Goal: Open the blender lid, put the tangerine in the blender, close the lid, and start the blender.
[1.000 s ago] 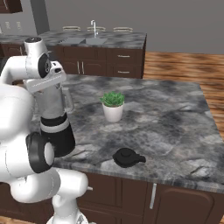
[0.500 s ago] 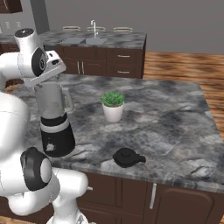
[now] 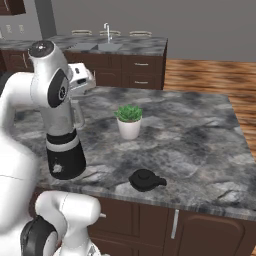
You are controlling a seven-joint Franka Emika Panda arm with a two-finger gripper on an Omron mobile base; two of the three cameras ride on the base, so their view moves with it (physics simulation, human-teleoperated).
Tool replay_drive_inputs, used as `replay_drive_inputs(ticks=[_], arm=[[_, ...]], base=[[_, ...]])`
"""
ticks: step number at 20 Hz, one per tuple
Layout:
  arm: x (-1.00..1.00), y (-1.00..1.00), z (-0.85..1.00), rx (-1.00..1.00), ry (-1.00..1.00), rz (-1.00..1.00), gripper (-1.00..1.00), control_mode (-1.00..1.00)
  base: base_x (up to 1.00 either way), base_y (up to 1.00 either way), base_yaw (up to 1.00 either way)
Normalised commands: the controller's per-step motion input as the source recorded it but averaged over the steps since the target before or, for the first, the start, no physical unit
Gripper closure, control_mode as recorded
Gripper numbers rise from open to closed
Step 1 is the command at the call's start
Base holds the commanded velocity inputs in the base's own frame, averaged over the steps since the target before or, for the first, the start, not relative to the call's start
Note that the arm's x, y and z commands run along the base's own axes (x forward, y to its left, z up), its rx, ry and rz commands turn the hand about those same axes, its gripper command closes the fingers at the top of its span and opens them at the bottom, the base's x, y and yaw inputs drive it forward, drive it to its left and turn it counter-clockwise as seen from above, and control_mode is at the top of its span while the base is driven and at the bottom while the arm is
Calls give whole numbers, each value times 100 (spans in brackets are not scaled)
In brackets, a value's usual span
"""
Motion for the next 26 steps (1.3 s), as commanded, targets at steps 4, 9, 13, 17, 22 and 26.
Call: replay_drive_inputs(ticks=[4, 9, 13, 17, 22, 26], arm=[[-24, -100, -47, 6, 0, -35, -100, -100], [-14, -100, -69, 7, 3, -36, -100, -100], [0, -99, -66, 8, 18, -37, -100, -100], [2, -69, -67, 10, 16, -26, -100, -100], [0, -38, -70, 12, 17, -5, -100, -100], [0, -9, -71, 10, 17, 0, -100, -100]], base=[[0, 0, 0], [0, 0, 0], [0, 0, 0], [0, 0, 0], [0, 0, 0], [0, 0, 0]])
